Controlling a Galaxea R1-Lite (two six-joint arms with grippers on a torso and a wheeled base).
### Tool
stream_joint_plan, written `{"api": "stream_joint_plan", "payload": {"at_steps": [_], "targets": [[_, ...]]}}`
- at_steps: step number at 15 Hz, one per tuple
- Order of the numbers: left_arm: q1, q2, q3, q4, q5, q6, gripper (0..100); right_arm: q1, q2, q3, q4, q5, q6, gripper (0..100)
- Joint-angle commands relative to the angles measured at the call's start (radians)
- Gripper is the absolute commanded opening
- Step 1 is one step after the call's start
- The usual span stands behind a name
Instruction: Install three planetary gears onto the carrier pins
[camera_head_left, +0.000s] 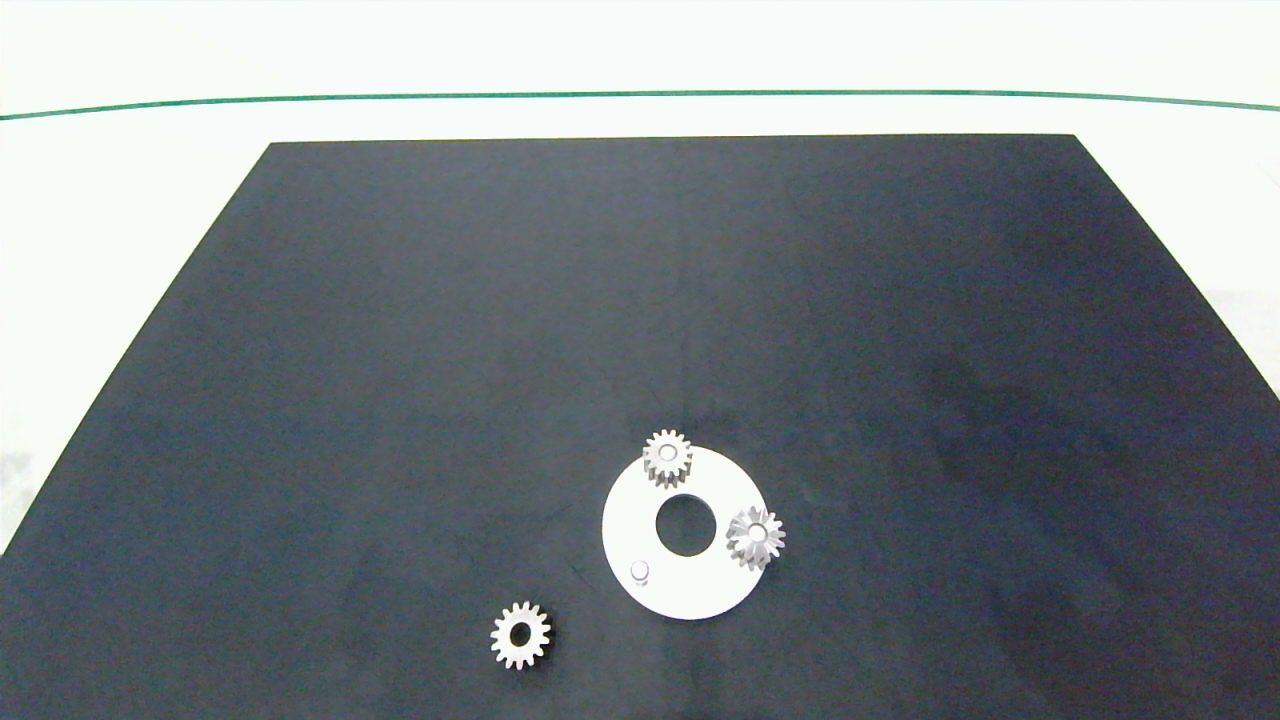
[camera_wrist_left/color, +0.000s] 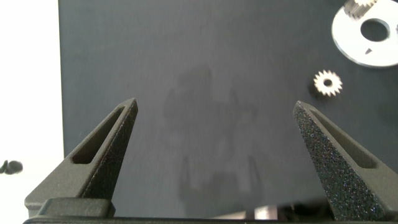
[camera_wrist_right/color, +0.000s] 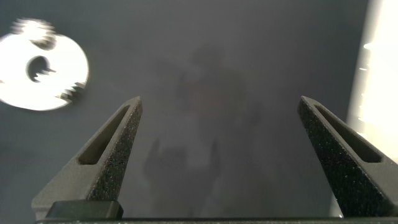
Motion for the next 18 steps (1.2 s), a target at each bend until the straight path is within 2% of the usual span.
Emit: {"api": "stream_joint_plan", "payload": {"at_steps": [1,2,6,9,10,12,14,16,18], "targets": [[-0.035,0.063,0.18,-0.145,-0.015,0.032,100,-0.173,-0.397,0.153,0.12,-0.051,-0.038,100],[-0.064,0.087,0.191,-0.145,-0.03,0.076,100,-0.173,-0.428,0.151,0.156,-0.051,-0.041,100],[-0.111,0.222,0.191,-0.146,-0.031,0.122,100,-0.176,-0.484,0.151,0.22,-0.051,-0.05,100],[-0.194,0.261,0.193,-0.148,-0.022,0.127,100,-0.21,-0.487,0.151,0.218,-0.051,-0.052,100],[-0.251,0.264,0.21,-0.146,-0.015,0.129,100,-0.232,-0.512,0.156,0.228,-0.051,-0.05,100],[-0.285,0.276,0.217,-0.151,0.024,0.138,100,-0.256,-0.564,0.185,0.254,-0.051,-0.05,100],[-0.323,0.333,0.231,-0.154,0.028,0.138,100,-0.299,-0.606,0.225,0.272,-0.051,-0.05,100],[-0.344,0.376,0.243,-0.224,0.028,0.138,100,-0.316,-0.618,0.237,0.272,-0.048,-0.047,100],[-0.352,0.489,0.265,-0.366,0.028,0.138,100,-0.356,-0.67,0.283,0.271,-0.047,-0.047,100]]}}
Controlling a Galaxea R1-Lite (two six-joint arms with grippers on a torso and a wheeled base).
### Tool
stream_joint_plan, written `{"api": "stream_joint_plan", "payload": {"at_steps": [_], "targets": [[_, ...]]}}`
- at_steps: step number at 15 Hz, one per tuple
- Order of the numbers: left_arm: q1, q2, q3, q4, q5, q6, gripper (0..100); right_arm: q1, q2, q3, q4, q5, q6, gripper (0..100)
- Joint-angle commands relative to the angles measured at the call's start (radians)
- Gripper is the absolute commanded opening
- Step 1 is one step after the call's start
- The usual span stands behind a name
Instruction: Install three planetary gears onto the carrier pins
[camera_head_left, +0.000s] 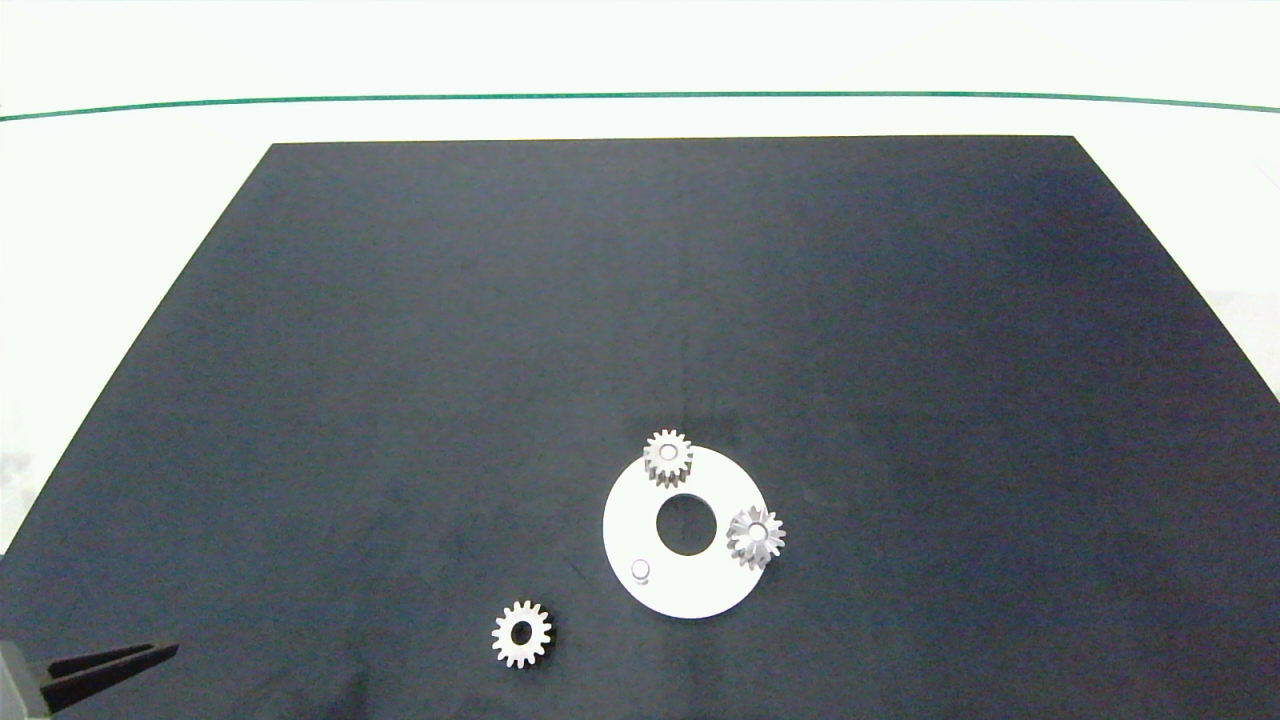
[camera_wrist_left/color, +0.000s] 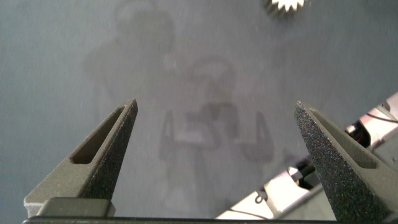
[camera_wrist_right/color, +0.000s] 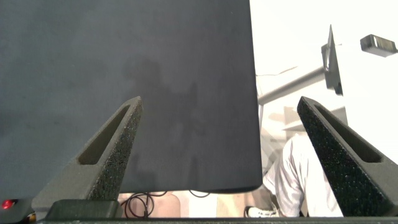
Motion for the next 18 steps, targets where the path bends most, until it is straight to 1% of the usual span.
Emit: {"api": "stream_joint_plan", "payload": {"at_steps": [1,2,4,5,7,9,10,13,14,15,16,18], "targets": [[-0.034,0.161,0.027,-0.144,0.002,0.002,100,-0.056,-0.073,0.047,0.005,-0.002,-0.002,100],[-0.059,0.208,0.026,-0.187,0.005,-0.001,100,-0.064,-0.087,0.053,0.006,-0.003,-0.002,100],[-0.065,0.309,0.027,-0.31,0.008,-0.001,100,-0.087,-0.113,0.058,0.006,-0.003,-0.004,100],[-0.089,0.349,0.027,-0.353,0.019,-0.004,100,-0.101,-0.119,0.059,0.008,-0.003,-0.004,100],[-0.154,0.37,0.027,-0.362,0.053,-0.016,100,-0.102,-0.133,0.067,0.009,-0.003,-0.004,100],[-0.247,0.39,0.017,-0.365,0.115,-0.041,100,-0.102,-0.139,0.084,0.008,-0.002,-0.004,100],[-0.284,0.402,0.014,-0.371,0.134,-0.053,100,-0.102,-0.14,0.087,0.008,-0.002,-0.004,100],[-0.295,0.453,0.015,-0.439,0.138,-0.055,100,-0.102,-0.14,0.087,0.006,0.0,-0.004,100],[-0.319,0.477,0.017,-0.463,0.145,-0.053,100,-0.104,-0.146,0.087,0.006,0.0,-0.005,100],[-0.356,0.514,0.015,-0.48,0.169,-0.053,100,-0.102,-0.148,0.087,0.006,0.0,-0.005,100],[-0.376,0.556,0.014,-0.511,0.175,-0.052,100,-0.102,-0.148,0.089,0.008,0.0,-0.005,100],[-0.385,0.657,0.015,-0.629,0.178,-0.052,100,-0.101,-0.159,0.102,0.008,0.0,-0.004,100]]}}
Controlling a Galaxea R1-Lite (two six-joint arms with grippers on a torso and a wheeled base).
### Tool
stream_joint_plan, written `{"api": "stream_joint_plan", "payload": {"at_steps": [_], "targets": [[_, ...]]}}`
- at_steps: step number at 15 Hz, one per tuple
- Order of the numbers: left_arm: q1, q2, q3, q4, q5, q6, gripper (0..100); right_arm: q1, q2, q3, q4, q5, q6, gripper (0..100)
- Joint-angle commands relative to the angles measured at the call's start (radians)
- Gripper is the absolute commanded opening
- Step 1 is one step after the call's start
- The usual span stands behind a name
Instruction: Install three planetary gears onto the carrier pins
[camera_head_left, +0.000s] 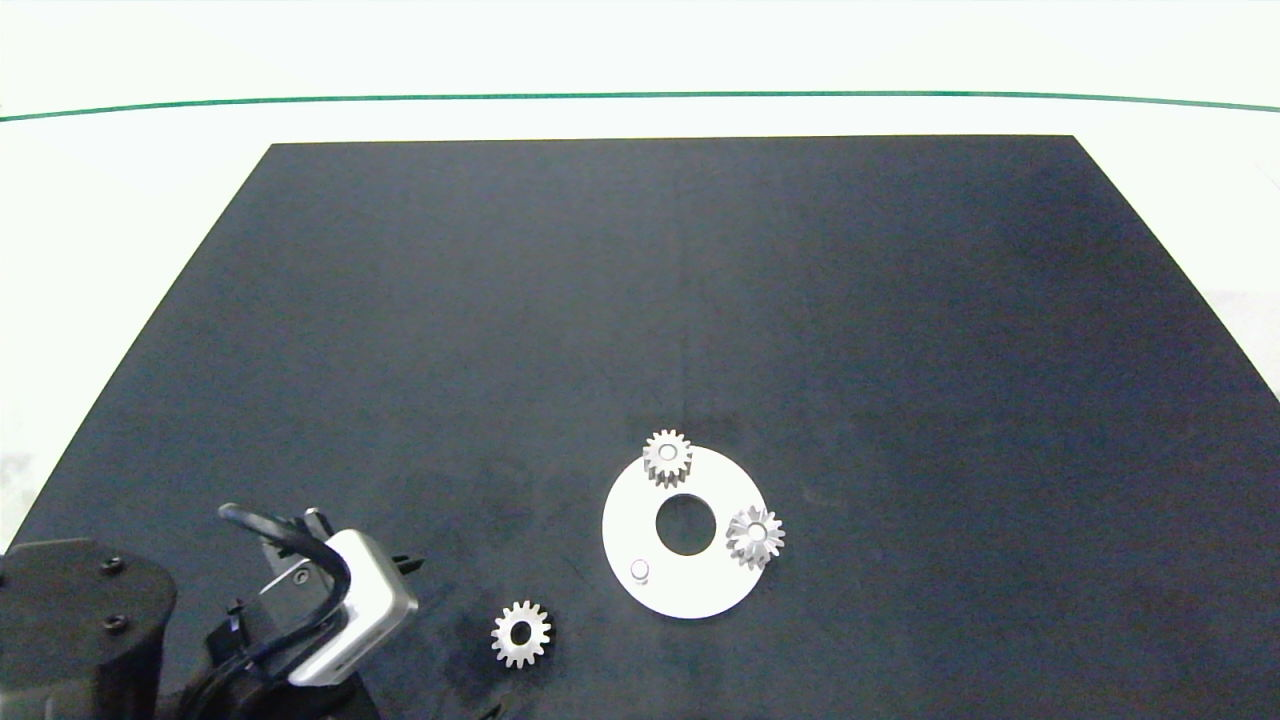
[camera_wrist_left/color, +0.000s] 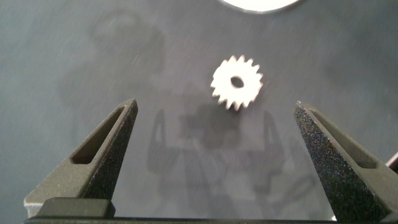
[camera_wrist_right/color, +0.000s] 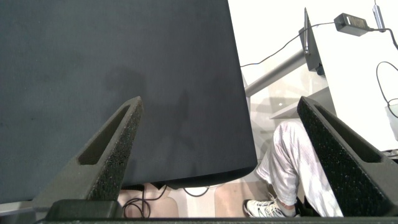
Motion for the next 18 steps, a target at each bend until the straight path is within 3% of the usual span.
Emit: {"api": "stream_joint_plan", "payload": {"at_steps": [1,4,9,13,18], "targets": [[-0.029,0.187,-0.001,-0.165,0.019,-0.001,100,0.002,-0.005,0.012,0.005,-0.003,0.0,100],[-0.046,0.238,0.002,-0.202,0.037,0.007,100,0.002,-0.005,0.013,0.005,-0.003,0.0,100],[-0.046,0.256,0.005,-0.201,0.042,0.022,100,0.002,-0.005,0.016,0.007,-0.003,0.003,100],[-0.045,0.267,0.009,-0.204,0.059,0.022,93,0.004,-0.005,0.012,0.007,-0.005,0.003,100],[-0.048,0.268,0.019,-0.205,0.062,0.027,84,0.004,-0.005,0.003,0.007,-0.005,0.002,100]]}}
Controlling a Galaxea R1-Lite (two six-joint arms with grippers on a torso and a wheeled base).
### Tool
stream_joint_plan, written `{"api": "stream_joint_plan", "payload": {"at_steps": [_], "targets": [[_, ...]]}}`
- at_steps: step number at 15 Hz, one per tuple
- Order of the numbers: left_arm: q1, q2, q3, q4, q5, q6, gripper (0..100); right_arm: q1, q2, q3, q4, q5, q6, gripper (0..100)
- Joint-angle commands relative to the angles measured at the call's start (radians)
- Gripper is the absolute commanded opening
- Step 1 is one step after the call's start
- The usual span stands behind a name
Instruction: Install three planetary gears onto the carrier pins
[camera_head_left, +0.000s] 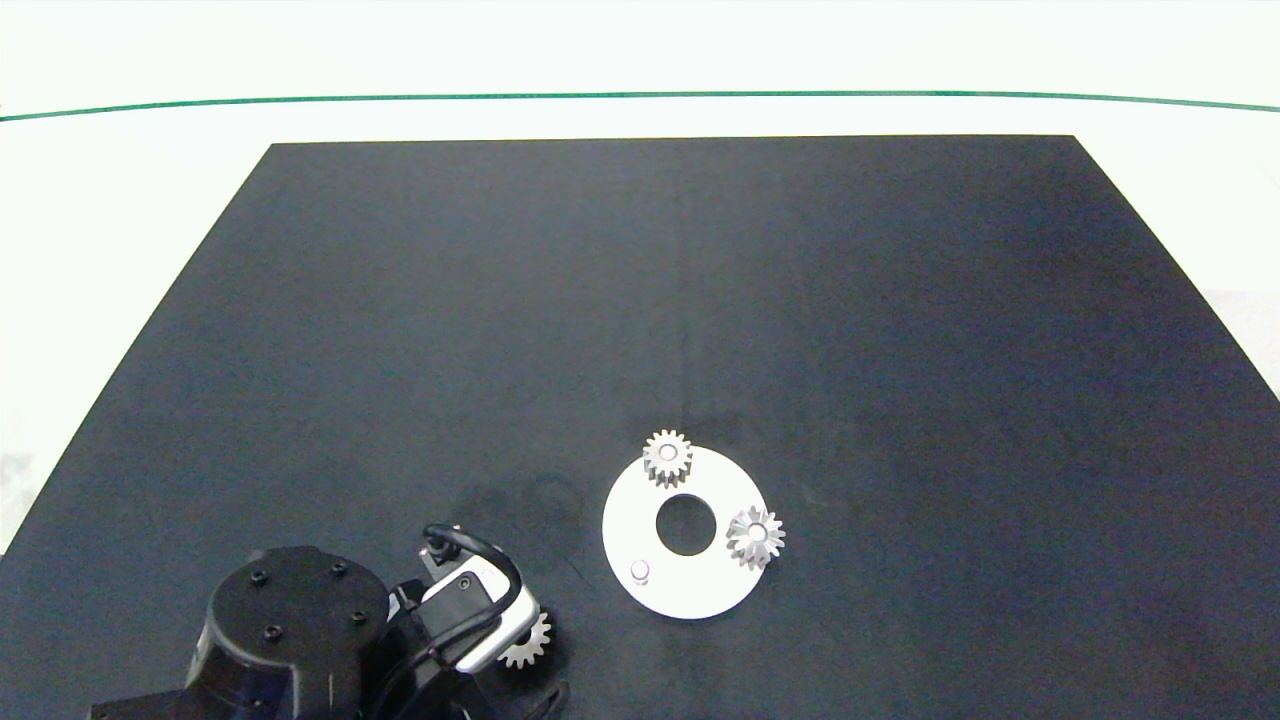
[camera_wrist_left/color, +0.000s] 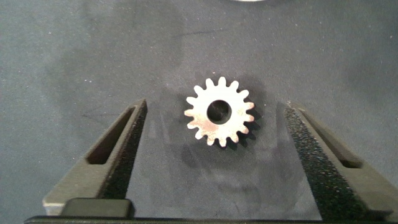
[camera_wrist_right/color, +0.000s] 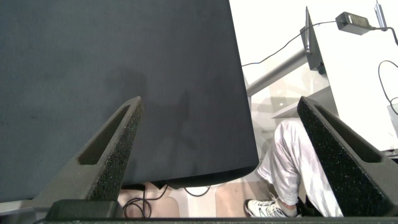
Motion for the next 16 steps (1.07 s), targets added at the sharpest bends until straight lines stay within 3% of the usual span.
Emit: {"api": "stream_joint_plan", "payload": {"at_steps": [1,16], "targets": [[-0.004,-0.001,0.002,-0.004,0.002,0.003,81,0.001,0.005,-0.01,0.005,-0.003,-0.002,100],[-0.005,0.038,0.002,-0.06,0.002,0.02,51,-0.001,0.004,-0.002,0.006,-0.002,0.003,100]]}}
